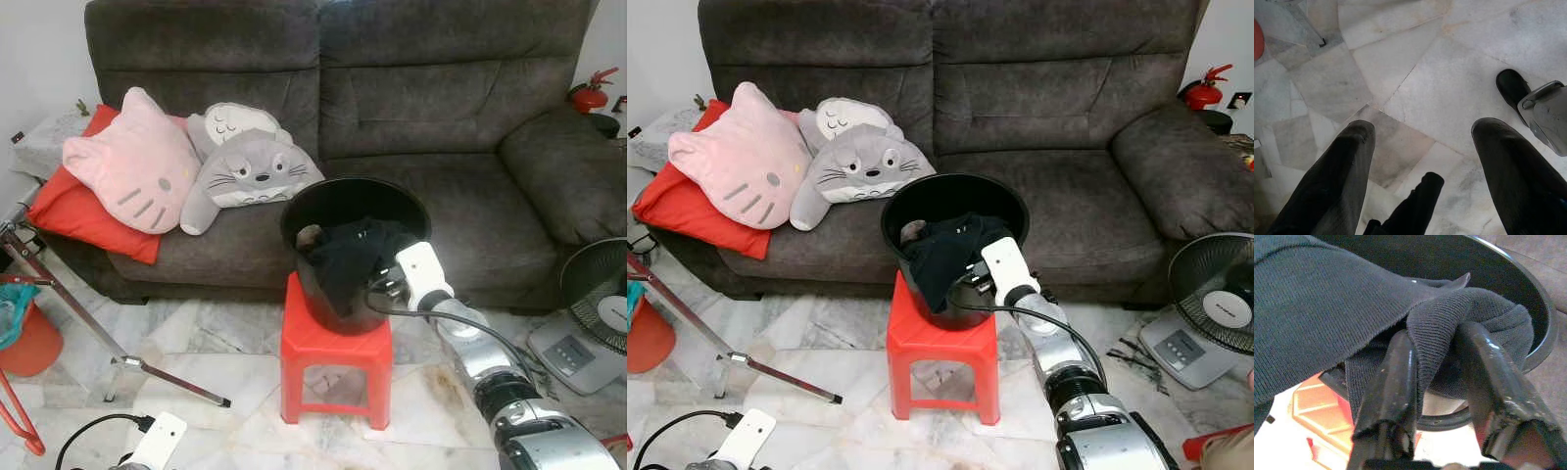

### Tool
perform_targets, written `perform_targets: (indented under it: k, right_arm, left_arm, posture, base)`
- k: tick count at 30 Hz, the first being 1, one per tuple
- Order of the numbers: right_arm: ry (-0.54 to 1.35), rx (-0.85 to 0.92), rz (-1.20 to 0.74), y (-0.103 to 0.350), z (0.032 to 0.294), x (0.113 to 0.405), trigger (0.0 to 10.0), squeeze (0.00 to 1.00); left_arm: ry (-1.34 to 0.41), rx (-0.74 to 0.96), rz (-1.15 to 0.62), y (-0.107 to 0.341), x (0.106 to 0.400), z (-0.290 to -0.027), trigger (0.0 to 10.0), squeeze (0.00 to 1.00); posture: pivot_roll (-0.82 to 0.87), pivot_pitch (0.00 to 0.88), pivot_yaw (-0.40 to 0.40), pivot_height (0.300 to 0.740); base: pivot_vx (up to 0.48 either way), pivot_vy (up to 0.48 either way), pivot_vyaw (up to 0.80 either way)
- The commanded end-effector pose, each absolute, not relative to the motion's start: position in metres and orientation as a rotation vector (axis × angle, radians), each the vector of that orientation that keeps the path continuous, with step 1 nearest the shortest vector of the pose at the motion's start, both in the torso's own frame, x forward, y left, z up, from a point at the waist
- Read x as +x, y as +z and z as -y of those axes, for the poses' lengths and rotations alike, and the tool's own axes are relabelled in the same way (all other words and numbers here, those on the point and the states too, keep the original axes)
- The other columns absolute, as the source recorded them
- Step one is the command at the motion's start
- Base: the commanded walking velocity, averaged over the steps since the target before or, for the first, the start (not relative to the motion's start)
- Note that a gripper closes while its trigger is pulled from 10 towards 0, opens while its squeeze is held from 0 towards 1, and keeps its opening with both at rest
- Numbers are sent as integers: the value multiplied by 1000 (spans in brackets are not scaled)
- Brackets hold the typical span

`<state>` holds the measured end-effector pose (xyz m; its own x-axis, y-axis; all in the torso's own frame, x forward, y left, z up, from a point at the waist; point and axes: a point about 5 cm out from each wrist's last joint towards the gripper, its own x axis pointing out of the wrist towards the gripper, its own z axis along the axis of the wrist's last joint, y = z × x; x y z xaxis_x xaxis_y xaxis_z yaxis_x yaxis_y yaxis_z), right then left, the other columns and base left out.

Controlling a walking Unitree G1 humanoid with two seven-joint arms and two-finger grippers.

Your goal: Hang hanger

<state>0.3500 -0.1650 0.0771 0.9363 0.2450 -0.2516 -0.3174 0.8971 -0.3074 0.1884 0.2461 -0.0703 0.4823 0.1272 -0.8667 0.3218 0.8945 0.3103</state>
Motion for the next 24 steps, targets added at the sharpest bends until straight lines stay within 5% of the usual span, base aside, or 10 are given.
perform_targets:
  k: [1,24]
  right_arm:
    - [301,-362,-193,82,161,354,0,0]
    - [279,-356,-201,80,162,353,0,0]
  left_arm:
    - [-135,484,-1080,-72,185,-247,10000,0]
    - [-135,487,-1078,-72,185,-248,10000,0]
  posture:
    - [-218,0,72,740]
    - [-214,0,77,740]
  base:
    - [0,0,0]
    - [0,0,0]
